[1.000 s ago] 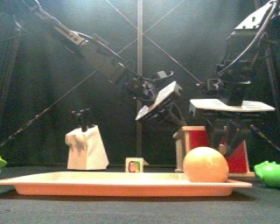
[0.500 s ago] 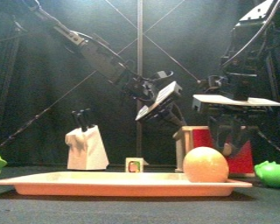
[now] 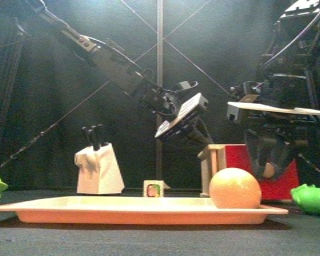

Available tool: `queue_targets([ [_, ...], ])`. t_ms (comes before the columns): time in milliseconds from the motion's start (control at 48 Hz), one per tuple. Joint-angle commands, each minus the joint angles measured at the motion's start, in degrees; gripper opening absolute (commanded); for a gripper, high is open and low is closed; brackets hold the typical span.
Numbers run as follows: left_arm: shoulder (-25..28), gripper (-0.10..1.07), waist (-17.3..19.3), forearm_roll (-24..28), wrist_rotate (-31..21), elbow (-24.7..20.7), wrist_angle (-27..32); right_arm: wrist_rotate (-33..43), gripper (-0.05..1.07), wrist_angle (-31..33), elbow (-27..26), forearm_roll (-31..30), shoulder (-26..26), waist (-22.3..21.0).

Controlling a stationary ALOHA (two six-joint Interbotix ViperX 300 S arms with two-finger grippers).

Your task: Open drawer

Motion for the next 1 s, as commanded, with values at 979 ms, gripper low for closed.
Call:
queue_targets([
  [979, -0.44, 0.30, 0.97, -0.35, 0.09, 0.00, 0.09, -0.09, 0.43, -2.37, -0.88, 0.70, -2.20, 2.11],
])
